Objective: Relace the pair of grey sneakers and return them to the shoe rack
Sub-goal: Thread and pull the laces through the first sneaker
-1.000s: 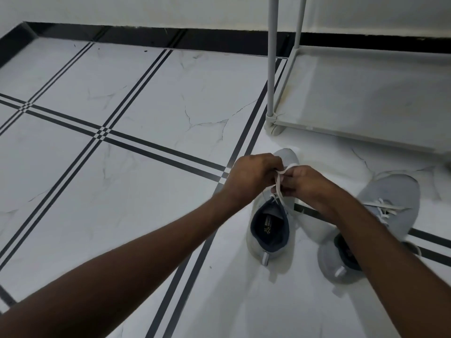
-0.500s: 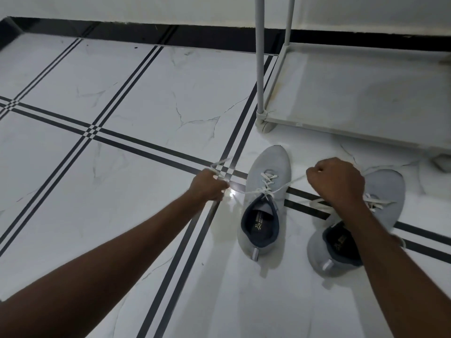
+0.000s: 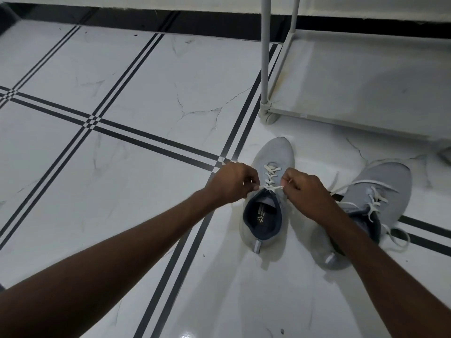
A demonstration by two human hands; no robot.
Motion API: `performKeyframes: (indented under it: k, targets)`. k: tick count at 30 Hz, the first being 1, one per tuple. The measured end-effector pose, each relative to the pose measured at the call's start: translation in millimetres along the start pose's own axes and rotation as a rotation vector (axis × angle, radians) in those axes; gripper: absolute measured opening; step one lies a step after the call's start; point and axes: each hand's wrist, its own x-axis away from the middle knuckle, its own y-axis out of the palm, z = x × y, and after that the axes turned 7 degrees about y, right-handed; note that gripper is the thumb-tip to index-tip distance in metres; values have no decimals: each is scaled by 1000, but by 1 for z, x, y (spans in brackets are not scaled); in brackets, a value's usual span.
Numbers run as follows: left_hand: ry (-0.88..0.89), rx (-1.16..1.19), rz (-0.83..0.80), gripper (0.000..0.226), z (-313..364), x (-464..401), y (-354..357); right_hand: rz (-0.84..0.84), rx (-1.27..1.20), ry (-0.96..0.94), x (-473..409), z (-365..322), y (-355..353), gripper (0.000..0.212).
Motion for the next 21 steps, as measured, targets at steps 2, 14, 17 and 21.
performKeyframes:
  k: [2, 14, 17, 21]
  targets:
    - [14, -70, -6, 10, -2, 2, -2, -66, 48, 1, -1, 4, -2, 17]
    - [-169, -46, -46, 19, -40, 27, 26, -262, 181, 61, -3, 32, -13, 39]
    - [-171, 64, -106, 11, -41, 29, 19, -286, 187, 83, -4, 28, -22, 38]
    - [-308, 427, -218, 11, -50, 35, -19, -401, -169, 311, -4, 31, -43, 32]
